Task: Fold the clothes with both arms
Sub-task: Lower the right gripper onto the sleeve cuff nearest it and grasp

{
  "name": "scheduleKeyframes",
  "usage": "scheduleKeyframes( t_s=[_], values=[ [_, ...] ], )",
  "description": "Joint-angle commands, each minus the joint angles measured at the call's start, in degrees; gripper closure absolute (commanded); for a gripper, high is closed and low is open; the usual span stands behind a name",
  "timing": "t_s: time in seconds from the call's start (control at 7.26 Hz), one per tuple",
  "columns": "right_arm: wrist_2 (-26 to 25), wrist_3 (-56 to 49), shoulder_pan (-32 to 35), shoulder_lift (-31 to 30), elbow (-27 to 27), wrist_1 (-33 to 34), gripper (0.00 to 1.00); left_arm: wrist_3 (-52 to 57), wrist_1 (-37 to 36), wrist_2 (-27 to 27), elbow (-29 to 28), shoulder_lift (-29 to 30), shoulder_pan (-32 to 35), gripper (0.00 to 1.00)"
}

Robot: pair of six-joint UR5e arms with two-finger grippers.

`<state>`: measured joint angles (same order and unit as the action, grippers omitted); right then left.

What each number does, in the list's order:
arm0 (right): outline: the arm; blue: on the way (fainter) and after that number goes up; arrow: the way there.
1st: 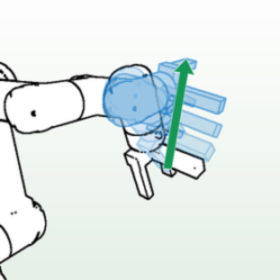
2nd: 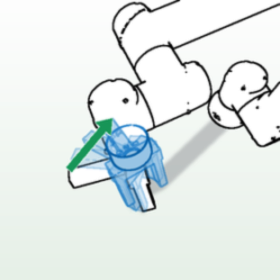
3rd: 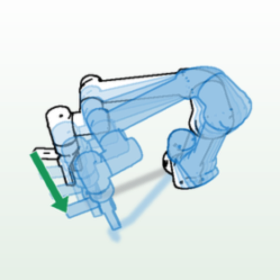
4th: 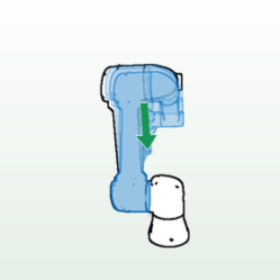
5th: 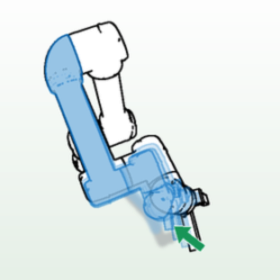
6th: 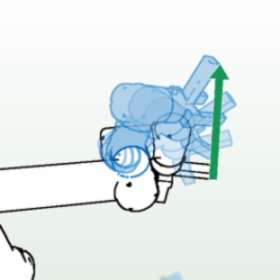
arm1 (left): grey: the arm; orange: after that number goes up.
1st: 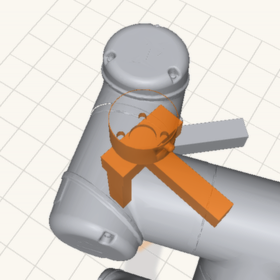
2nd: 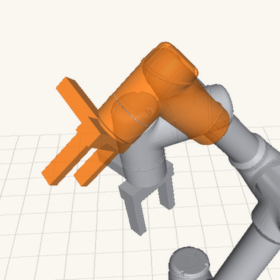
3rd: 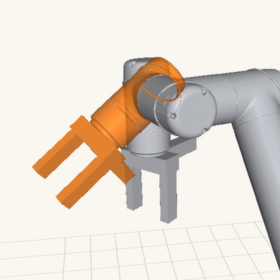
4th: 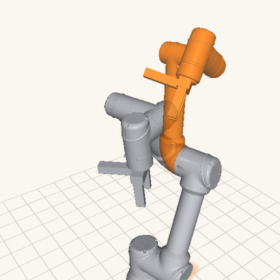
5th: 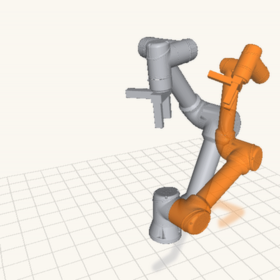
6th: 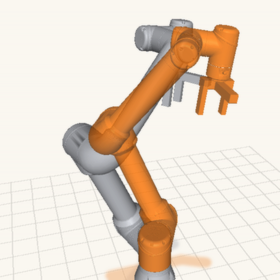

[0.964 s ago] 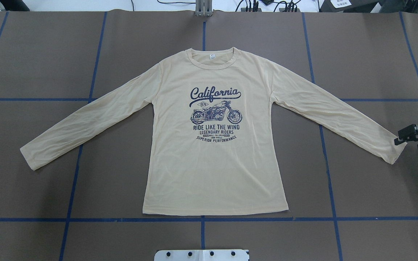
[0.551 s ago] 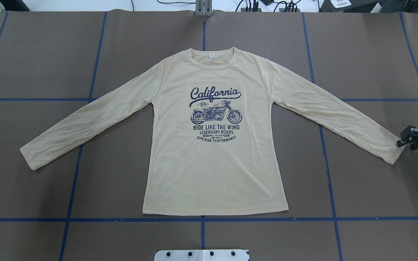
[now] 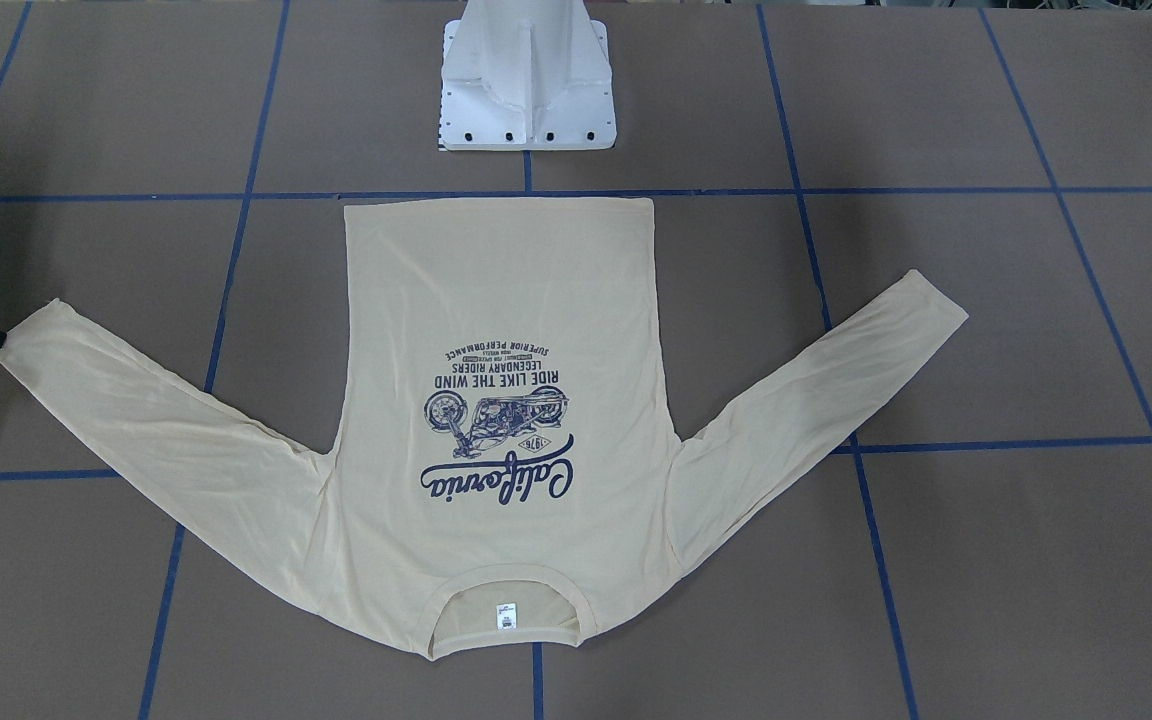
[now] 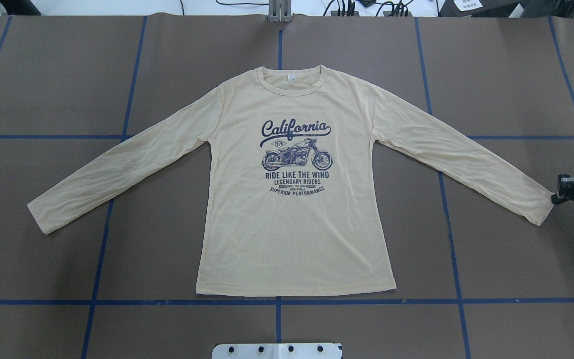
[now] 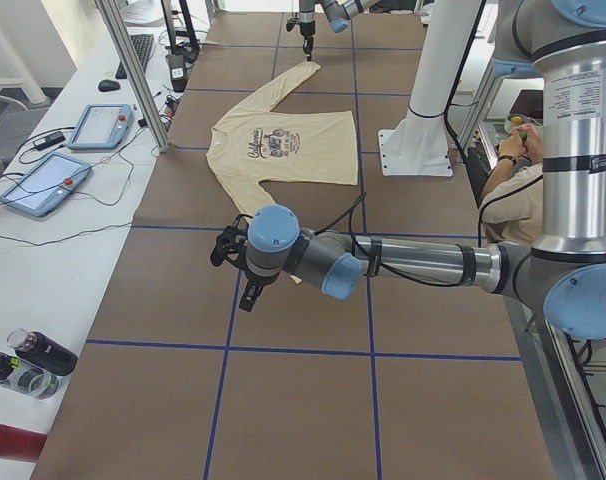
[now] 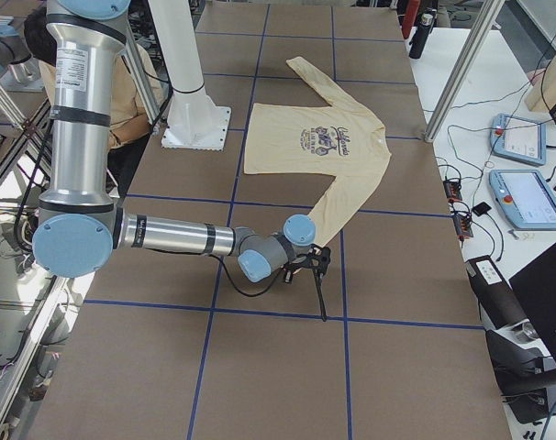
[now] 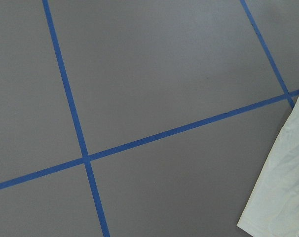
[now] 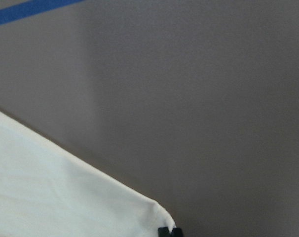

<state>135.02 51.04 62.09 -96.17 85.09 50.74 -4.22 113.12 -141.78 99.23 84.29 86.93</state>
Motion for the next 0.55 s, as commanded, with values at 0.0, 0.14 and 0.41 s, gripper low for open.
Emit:
scheduleKeyframes(
  t_s=[0.0, 0.14, 0.41],
  values=[
    [0.07, 0.81, 0.22, -0.33, 4.44, 0.06, 1.00, 0.00, 0.00, -0.08, 0.09, -0.09, 0.00, 0.00],
    [0.85, 0.90, 0.13, 0.36, 7.08, 0.49, 1.00, 0.00, 0.00, -0.08, 0.09, -0.09, 0.00, 0.00],
    [3.75, 6.91, 0.13, 6.39, 7.64, 0.94, 1.00, 0.09, 0.00, -0.08, 0.00, -0.18, 0.00, 0.00]
  ],
)
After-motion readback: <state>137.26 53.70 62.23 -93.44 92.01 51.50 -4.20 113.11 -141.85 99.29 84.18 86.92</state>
